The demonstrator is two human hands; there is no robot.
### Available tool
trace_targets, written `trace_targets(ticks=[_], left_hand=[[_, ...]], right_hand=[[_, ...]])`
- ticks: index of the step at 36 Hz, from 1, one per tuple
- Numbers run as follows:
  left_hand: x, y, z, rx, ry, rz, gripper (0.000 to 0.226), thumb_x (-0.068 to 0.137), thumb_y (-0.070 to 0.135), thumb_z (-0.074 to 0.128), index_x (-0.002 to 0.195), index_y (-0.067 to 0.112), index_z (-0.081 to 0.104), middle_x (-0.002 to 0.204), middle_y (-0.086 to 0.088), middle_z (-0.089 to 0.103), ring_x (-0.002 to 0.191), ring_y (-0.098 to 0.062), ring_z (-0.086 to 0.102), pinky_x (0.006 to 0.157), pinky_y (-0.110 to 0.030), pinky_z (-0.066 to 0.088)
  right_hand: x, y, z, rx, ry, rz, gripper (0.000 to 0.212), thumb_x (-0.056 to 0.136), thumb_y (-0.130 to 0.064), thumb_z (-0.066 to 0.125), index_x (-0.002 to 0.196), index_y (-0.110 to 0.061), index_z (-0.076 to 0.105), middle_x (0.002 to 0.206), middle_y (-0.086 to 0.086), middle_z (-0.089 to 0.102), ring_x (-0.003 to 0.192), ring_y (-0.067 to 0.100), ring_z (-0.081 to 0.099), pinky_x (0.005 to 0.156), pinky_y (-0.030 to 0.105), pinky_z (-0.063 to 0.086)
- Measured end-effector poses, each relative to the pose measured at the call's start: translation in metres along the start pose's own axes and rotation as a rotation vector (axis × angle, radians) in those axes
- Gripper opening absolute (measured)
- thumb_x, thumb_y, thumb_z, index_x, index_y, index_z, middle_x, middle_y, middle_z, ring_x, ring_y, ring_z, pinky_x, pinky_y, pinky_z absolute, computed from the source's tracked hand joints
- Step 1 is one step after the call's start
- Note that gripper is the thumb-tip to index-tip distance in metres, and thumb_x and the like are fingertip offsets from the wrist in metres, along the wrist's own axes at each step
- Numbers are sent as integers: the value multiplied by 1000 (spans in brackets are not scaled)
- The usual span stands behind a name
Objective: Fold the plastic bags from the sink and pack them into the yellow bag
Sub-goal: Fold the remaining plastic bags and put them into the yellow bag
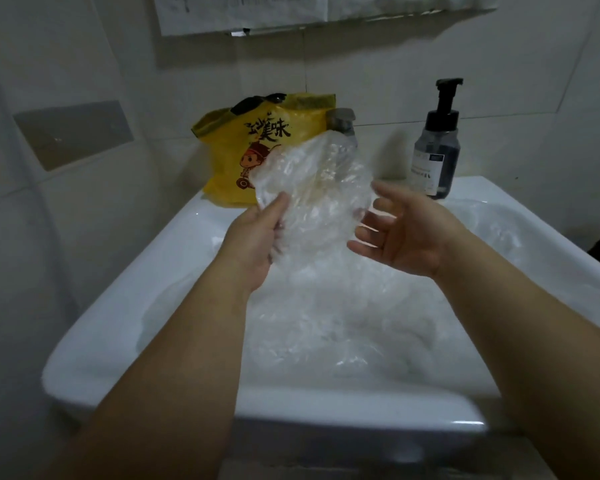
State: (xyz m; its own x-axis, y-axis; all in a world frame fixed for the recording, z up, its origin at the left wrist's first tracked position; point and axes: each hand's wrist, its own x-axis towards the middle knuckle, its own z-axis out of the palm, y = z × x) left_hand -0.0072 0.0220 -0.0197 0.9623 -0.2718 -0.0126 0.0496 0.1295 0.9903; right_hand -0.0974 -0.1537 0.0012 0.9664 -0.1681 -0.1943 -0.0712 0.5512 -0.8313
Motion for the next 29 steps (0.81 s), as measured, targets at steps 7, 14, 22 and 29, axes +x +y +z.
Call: trace_targets(ticks=[7, 14, 22, 29], left_hand=[[-10, -5, -2, 77, -210, -58, 21, 91, 32, 64, 100, 13, 70, 77, 1, 66, 73, -13, 63, 69, -24, 51], [-31, -11, -7, 137, -251, -112, 37, 88, 36, 65, 111, 6, 69, 95, -7, 71, 84, -23, 68, 81, -36, 53], [-33, -7, -11, -81, -172, -140, 41, 95, 40, 56, 123, 12, 65, 122, -10, 67, 114, -28, 63, 97, -45, 50], [-36, -7, -10, -134, -16, -48, 30, 98, 20, 54, 125, 6, 58, 115, -13, 68, 100, -24, 68, 90, -41, 54]], right_hand=[[-6, 5, -11, -118, 304, -41, 86, 85, -43, 67, 152, -20, 17, 149, 20, 32, 133, 43, 37, 99, 55, 44], [-17, 17, 2, -134, 112, -10, 13, 96, -16, 54, 95, -6, 62, 85, 6, 63, 63, 15, 61, 64, 27, 53], [-25, 21, -11, -19, 206, -6, 12, 93, -15, 61, 97, -4, 64, 79, 6, 68, 62, 16, 66, 64, 29, 58], [-31, 24, -14, -1, 266, -222, 46, 99, -11, 50, 141, -27, 41, 98, 7, 64, 67, 12, 62, 63, 28, 57]])
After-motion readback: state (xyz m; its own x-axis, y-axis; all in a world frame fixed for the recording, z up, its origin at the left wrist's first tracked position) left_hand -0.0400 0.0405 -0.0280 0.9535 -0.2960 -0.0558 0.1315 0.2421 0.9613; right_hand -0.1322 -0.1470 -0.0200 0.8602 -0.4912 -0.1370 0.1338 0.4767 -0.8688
